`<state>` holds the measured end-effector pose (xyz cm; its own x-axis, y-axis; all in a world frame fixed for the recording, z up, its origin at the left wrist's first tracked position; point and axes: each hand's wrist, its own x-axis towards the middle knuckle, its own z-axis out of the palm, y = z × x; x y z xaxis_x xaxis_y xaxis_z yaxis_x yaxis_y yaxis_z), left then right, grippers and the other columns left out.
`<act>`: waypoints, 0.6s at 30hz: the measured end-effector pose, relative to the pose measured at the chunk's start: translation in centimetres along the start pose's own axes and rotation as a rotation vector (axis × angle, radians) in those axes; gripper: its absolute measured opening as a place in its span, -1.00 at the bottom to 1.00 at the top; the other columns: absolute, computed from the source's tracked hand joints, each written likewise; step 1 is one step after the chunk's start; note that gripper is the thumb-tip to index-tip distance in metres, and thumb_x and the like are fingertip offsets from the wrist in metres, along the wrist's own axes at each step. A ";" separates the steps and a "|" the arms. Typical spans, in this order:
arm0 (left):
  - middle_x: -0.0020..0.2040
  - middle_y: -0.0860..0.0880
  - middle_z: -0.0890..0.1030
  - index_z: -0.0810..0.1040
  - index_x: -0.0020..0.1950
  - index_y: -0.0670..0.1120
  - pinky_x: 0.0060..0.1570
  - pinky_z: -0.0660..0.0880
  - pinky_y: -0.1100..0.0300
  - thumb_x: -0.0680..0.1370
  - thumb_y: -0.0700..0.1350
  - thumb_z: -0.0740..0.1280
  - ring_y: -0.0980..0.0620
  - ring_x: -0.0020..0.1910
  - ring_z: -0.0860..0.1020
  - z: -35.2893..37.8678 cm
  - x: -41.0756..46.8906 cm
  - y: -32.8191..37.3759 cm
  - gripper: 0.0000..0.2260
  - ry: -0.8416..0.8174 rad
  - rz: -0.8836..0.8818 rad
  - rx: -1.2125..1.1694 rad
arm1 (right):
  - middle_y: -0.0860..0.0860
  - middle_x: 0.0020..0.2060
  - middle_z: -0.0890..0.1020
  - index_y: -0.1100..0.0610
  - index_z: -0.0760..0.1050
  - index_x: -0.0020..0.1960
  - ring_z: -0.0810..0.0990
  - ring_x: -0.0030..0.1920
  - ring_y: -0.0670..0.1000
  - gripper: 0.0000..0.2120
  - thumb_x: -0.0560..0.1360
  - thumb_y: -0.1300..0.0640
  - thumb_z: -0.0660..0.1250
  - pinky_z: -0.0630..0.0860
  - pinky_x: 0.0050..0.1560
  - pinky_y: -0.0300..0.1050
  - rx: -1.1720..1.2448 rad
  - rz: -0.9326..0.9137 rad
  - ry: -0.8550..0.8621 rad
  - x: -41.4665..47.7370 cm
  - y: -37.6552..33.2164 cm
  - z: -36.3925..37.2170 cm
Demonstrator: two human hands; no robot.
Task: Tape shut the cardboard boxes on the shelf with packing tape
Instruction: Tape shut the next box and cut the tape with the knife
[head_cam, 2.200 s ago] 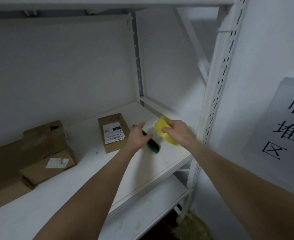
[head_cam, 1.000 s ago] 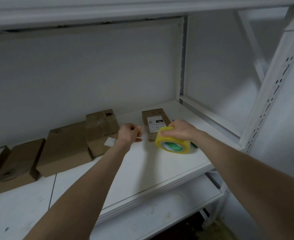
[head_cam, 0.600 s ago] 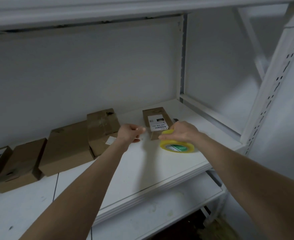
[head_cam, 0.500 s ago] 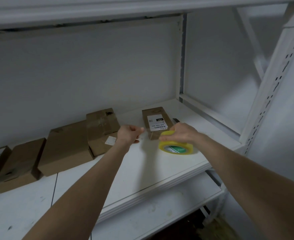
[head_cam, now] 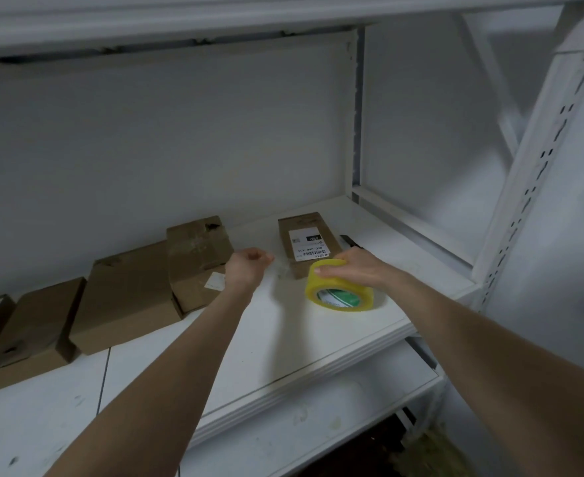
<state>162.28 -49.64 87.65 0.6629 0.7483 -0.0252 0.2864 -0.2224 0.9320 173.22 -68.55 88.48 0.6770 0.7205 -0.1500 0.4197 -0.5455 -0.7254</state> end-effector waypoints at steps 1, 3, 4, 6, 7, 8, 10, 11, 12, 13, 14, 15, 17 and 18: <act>-0.43 -0.03 0.42 0.52 -0.31 -0.06 -0.46 0.25 0.25 0.52 -0.14 0.39 0.03 -0.48 0.33 0.0 0.0 0.0 -0.80 0.000 -0.005 -0.002 | -0.08 -0.15 0.62 -0.10 0.53 -0.18 0.59 -0.06 -0.03 -0.78 0.43 -0.23 0.41 0.49 -0.07 -0.17 0.017 0.002 -0.010 0.0 0.0 -0.2; -0.42 -0.03 0.44 0.56 -0.27 -0.09 -0.48 0.26 0.26 0.53 -0.13 0.39 0.04 -0.48 0.34 -0.1 0.1 0.0 -0.83 0.002 0.003 -0.003 | 0.01 -0.05 0.64 -0.04 0.57 -0.10 0.61 -0.01 0.02 -0.73 0.41 -0.22 0.43 0.53 0.05 -0.08 0.041 0.033 -0.049 0.1 0.1 -0.6; -0.42 -0.02 0.45 0.58 -0.23 -0.12 -0.51 0.25 0.27 0.53 -0.13 0.38 0.05 -0.48 0.33 -0.2 0.1 0.0 -0.85 0.000 0.016 -0.007 | 0.04 -0.01 0.64 0.00 0.58 -0.10 0.61 0.02 0.05 -0.71 0.41 -0.21 0.44 0.54 0.11 -0.03 0.047 0.051 -0.069 0.2 0.1 -0.8; -0.38 0.00 0.51 0.63 -0.14 -0.15 -0.56 0.22 0.30 0.55 -0.13 0.37 0.08 -0.51 0.32 -0.1 0.0 0.0 -0.88 0.000 0.040 -0.022 | 0.06 -0.04 0.65 0.04 0.58 -0.16 0.62 0.03 0.08 -0.71 0.41 -0.19 0.46 0.53 0.11 -0.01 0.059 0.060 -0.073 0.4 0.3 -0.9; -0.35 0.00 0.54 0.64 -0.12 -0.15 -0.54 0.23 0.30 0.55 -0.13 0.37 0.09 -0.51 0.32 0.0 0.0 0.0 -0.88 0.007 0.049 -0.029 | 0.04 -0.08 0.65 0.05 0.59 -0.19 0.62 0.01 0.08 -0.71 0.41 -0.18 0.46 0.53 0.07 -0.03 0.061 0.051 -0.055 0.4 0.3 -0.8; -0.33 0.00 0.56 0.65 -0.10 -0.16 -0.51 0.24 0.28 0.55 -0.13 0.37 0.10 -0.50 0.34 -0.1 0.0 0.1 -0.88 0.013 0.054 -0.037 | 0.02 -0.12 0.66 0.04 0.59 -0.20 0.63 -0.02 0.06 -0.72 0.41 -0.18 0.46 0.52 0.02 -0.06 0.052 0.041 -0.033 0.5 0.3 -0.8; -0.31 0.01 0.57 0.65 -0.07 -0.17 -0.41 0.32 0.25 0.54 -0.13 0.37 0.12 -0.43 0.41 -0.2 0.0 0.5 -0.88 0.041 0.071 -0.067 | -0.01 -0.14 0.65 0.06 0.62 -0.14 0.62 -0.05 0.03 -0.68 0.40 -0.21 0.45 0.50 -0.04 -0.09 -0.025 0.033 0.040 0.5 0.4 -0.9; -0.31 0.02 0.57 0.65 -0.07 -0.17 -0.35 0.36 0.25 0.54 -0.13 0.37 0.13 -0.38 0.45 -0.3 0.2 0.8 -0.88 0.052 0.089 -0.074 | -0.01 -0.14 0.64 0.06 0.61 -0.12 0.61 -0.06 0.03 -0.64 0.39 -0.25 0.44 0.48 -0.07 -0.09 -0.088 0.042 0.083 0.5 0.4 -1.2; -0.31 0.03 0.57 0.64 -0.07 -0.16 -0.32 0.39 0.25 0.54 -0.14 0.38 0.15 -0.34 0.48 -0.4 0.2 1.1 -0.89 0.052 0.115 -0.063 | -0.01 -0.15 0.63 0.03 0.57 -0.13 0.60 -0.08 0.03 -0.61 0.37 -0.29 0.42 0.46 -0.10 -0.10 -0.146 0.063 0.114 0.4 0.4 -1.4; -0.31 0.04 0.57 0.64 -0.09 -0.15 -0.28 0.40 0.26 0.53 -0.14 0.37 0.17 -0.32 0.50 -0.5 0.3 1.4 -0.90 0.045 0.142 -0.045 | -0.03 -0.17 0.61 0.00 0.53 -0.15 0.60 -0.10 0.02 -0.59 0.35 -0.34 0.41 0.46 -0.13 -0.12 -0.183 0.089 0.126 0.4 0.4 -1.7; -0.31 0.04 0.58 0.64 -0.10 -0.13 -0.24 0.41 0.25 0.54 -0.14 0.37 0.17 -0.31 0.51 -0.6 0.3 1.6 -0.91 0.044 0.163 -0.035 | -0.04 -0.19 0.61 -0.02 0.49 -0.18 0.60 -0.13 0.01 -0.57 0.33 -0.39 0.39 0.45 -0.16 -0.13 -0.198 0.109 0.125 0.3 0.4 -1.9; -0.30 0.04 0.58 0.63 -0.11 -0.11 -0.19 0.43 0.24 0.54 -0.14 0.37 0.16 -0.29 0.52 -0.6 0.3 1.7 -0.92 0.050 0.170 -0.038 | -0.04 -0.20 0.60 -0.02 0.47 -0.20 0.59 -0.15 0.00 -0.54 0.33 -0.42 0.37 0.44 -0.19 -0.14 -0.212 0.124 0.120 0.2 0.3 -2.0; -0.27 0.01 0.59 0.61 -0.11 -0.09 -0.14 0.46 0.20 0.54 -0.12 0.37 0.13 -0.26 0.54 -0.7 0.6 1.7 -0.93 0.070 0.167 -0.055 | -0.01 -0.16 0.61 0.05 0.46 -0.16 0.58 -0.16 0.01 -0.45 0.33 -0.46 0.32 0.43 -0.19 -0.14 -0.296 0.153 0.141 0.1 0.2 -2.0; -0.26 0.01 0.59 0.61 -0.11 -0.09 -0.14 0.45 0.19 0.54 -0.12 0.37 0.12 -0.26 0.53 -0.7 0.7 1.6 -0.93 0.068 0.159 -0.055 | 0.00 -0.14 0.60 0.07 0.46 -0.11 0.58 -0.15 0.02 -0.41 0.34 -0.48 0.29 0.44 -0.18 -0.14 -0.354 0.165 0.159 0.1 0.2 -1.9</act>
<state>162.77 -49.02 89.35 0.6476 0.7476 0.1471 0.1424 -0.3085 0.9405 174.52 -69.38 89.59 0.8260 0.5510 -0.1189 0.4607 -0.7815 -0.4206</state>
